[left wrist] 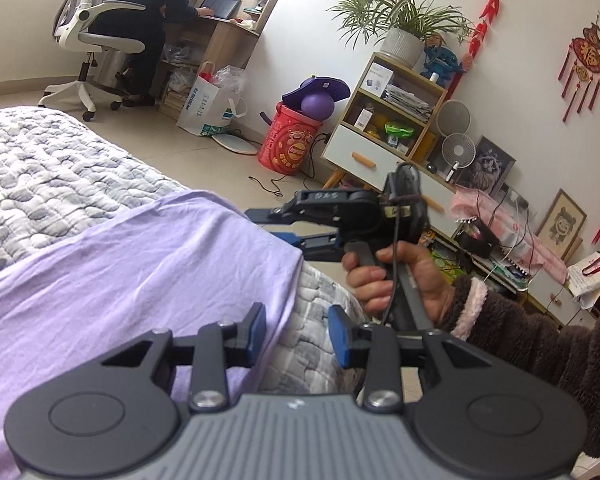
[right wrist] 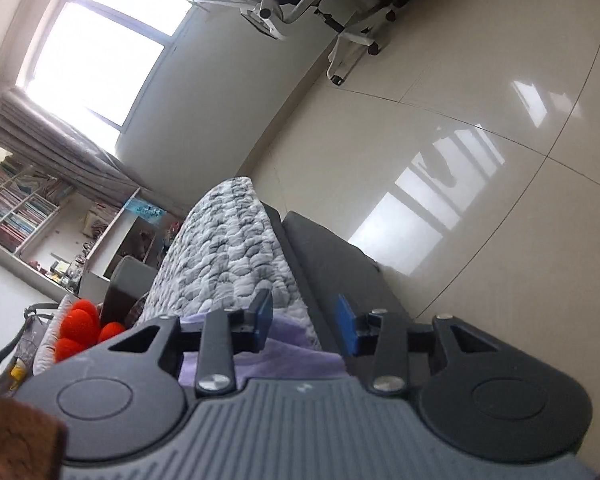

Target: Fold clothes

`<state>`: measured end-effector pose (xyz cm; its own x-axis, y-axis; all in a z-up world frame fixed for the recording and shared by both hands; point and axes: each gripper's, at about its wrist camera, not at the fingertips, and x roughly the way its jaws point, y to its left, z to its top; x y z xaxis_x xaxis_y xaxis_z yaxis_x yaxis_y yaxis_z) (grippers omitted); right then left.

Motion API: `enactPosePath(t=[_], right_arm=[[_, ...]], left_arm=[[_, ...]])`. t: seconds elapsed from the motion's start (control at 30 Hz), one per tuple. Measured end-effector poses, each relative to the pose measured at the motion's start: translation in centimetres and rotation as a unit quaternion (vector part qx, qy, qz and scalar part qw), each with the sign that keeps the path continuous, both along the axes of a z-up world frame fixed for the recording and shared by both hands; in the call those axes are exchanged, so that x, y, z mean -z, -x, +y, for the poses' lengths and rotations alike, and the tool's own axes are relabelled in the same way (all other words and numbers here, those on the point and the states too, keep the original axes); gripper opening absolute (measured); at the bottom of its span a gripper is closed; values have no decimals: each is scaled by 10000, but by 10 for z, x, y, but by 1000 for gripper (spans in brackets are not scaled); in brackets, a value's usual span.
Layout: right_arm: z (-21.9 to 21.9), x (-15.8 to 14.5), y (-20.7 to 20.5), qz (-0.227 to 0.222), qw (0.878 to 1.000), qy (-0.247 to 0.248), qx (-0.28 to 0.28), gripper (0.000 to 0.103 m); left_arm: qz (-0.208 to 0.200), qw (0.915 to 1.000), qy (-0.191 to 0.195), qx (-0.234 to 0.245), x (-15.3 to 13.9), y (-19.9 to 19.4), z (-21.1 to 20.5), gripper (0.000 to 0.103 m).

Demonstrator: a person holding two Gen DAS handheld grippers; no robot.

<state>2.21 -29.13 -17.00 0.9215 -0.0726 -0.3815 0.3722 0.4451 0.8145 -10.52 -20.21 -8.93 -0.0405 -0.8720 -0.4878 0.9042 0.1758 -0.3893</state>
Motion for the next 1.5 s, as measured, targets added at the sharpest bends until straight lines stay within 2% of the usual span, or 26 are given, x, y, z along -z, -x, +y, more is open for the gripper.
enactPosePath(t=[0.13,0.27,0.5,0.67,0.8,0.97,1.07,1.23,1.37,1.5], right_arm=[[4,-8,14,-54,9999,-91,93,41],[10,-17,22,62,9997,-191,100,41],[29,-57,29,131,9998,-106,136,41],[55,-97,32,218,9997,94,75,44],[73,-123,26,474,9986,225,-19,50],[88,-138,16,847,9960,223,198,50],[93,-137,8,1114,9926,103,482,54],[91,-116,-3,1443,9841,-353,972,56],[81,-93,-12,1666,9769,-600,1196,56],[70,-66,-18,1885,9678,-871,1423,56]], left_arm=[[3,9999,-171,-8,-6,1,1,37],[-185,9985,-498,-100,-21,9,1,50],[-634,9922,-908,-564,-60,33,12,75],[-941,9837,-1086,-1081,-93,55,26,85],[-718,9781,-1188,-1553,-107,64,41,91],[-335,9622,-1486,-2256,-106,61,58,96],[-122,9543,-1640,-2495,-100,54,69,99],[83,9438,-1764,-2795,-87,43,87,100],[-2,9380,-1577,-3086,-78,36,112,100],[-167,9266,-1488,-3450,-73,27,134,100]])
